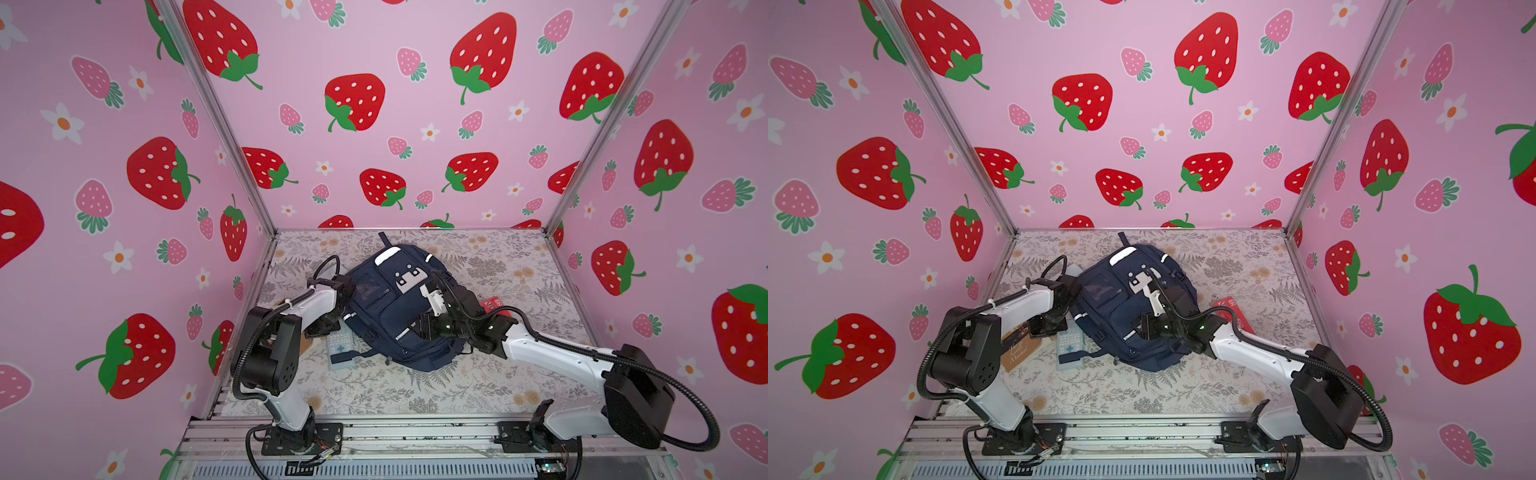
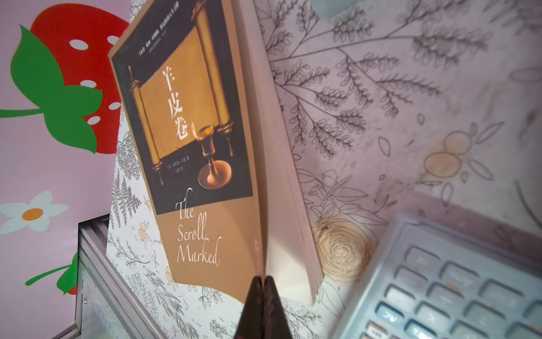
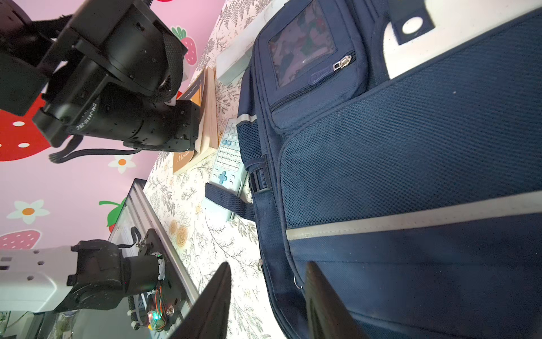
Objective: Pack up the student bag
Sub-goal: 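Lift the brown book toward the backpack with left gripper while right holds bag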
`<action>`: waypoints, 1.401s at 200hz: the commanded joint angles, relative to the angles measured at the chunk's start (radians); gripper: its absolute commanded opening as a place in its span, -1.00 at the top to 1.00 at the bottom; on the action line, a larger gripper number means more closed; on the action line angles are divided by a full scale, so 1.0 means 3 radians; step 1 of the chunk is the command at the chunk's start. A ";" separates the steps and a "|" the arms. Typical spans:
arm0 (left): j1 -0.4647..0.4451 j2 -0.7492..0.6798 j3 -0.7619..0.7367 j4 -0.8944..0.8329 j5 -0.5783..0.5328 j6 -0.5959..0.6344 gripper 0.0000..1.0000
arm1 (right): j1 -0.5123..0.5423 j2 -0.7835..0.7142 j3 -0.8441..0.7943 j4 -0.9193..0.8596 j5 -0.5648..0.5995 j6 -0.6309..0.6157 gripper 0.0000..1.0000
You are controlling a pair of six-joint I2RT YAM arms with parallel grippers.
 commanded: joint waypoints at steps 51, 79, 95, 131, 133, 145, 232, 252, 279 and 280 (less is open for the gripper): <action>-0.0446 -0.0719 0.0549 -0.0524 -0.0497 0.0205 1.00 | 0.0000 0.0035 0.0290 -0.0051 -0.0098 -0.0076 0.13; -0.0617 -0.1005 0.0788 -0.0574 -0.0584 0.0339 1.00 | -0.0001 0.0130 0.0501 -0.0058 -0.0168 -0.0082 0.11; -0.0757 -0.1056 0.1015 -0.0686 -0.0708 0.0395 1.00 | -0.0008 0.0215 0.0732 -0.0120 -0.0210 -0.0114 0.11; -0.1229 -0.1135 0.1572 -0.0780 -0.0976 0.0669 1.00 | -0.0041 0.0418 0.1370 -0.0243 -0.0366 -0.0171 -0.02; -0.1264 -0.1147 0.1595 -0.0755 -0.0977 0.0701 1.00 | -0.0051 0.0427 0.1410 -0.0243 -0.0382 -0.0172 -0.02; -0.1482 -0.1193 0.1712 -0.0629 -0.0978 0.0915 1.00 | -0.0104 0.0518 0.1633 -0.0250 -0.0469 -0.0139 -0.12; -0.2226 -0.1554 0.1481 0.0239 -0.0439 0.1803 1.00 | -0.0489 0.0710 0.2406 -0.0837 -0.0114 0.0253 -0.61; -0.2278 -0.1573 0.1381 0.0303 -0.0372 0.1803 1.00 | -0.0491 0.0758 0.2476 -0.1079 0.0098 0.0340 -0.61; -0.2383 -0.1604 0.1254 0.0435 -0.0399 0.1822 1.00 | -0.0492 0.0754 0.2418 -0.1260 0.0302 0.0561 -0.60; -0.2383 -0.1604 0.1251 0.0436 -0.0402 0.1822 1.00 | -0.0491 0.0756 0.2415 -0.1271 0.0314 0.0569 -0.60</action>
